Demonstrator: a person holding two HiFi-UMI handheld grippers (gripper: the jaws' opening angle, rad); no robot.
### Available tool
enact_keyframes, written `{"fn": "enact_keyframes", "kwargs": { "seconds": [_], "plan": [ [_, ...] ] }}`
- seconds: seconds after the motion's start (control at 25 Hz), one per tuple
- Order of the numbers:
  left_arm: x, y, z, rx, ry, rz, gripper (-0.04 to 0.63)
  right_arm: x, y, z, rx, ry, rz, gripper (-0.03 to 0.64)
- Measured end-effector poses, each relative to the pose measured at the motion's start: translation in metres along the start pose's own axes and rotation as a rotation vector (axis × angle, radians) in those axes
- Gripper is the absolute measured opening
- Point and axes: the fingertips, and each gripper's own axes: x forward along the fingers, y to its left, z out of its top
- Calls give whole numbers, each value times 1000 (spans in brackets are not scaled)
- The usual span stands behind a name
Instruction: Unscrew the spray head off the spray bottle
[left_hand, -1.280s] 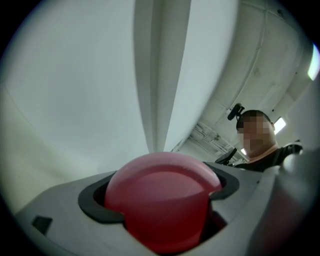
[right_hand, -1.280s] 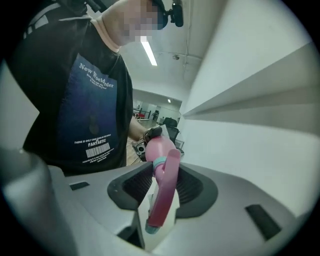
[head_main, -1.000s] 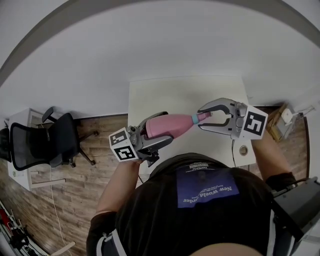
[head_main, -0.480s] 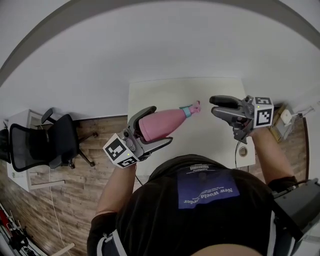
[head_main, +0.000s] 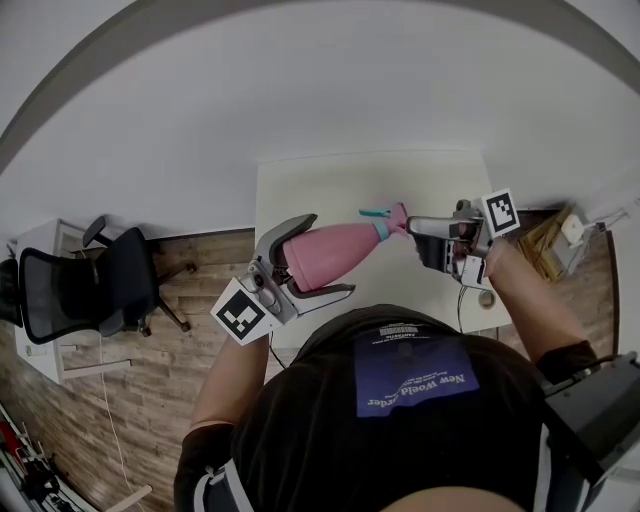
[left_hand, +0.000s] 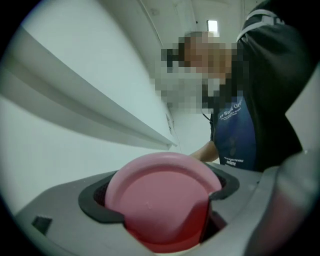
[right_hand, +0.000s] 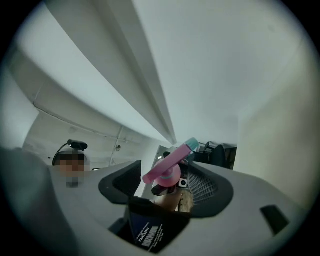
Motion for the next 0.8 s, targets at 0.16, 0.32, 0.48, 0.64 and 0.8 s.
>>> {"fn": "enact_keyframes", "kwargs": {
  "seconds": [0.16,0.32,0.48,0.64,0.8],
  "plan": [
    [2,-7,0,45,22,-23,494,15,0,-7,38,62,15,262],
    [6,-15,-1,108,52,-46,494,19,-4,-12,47,104,1,261],
    [8,-17,0,164,76,-75,494,27,-1,-16,45,148,1,227],
    [9,-17,-2,171,91,-84,494,28,-3,-18,17,163,-28,129],
    [8,-14,-4,65,76,-51,494,27,-3,-17,-45,172,-46,124]
  ]
}}
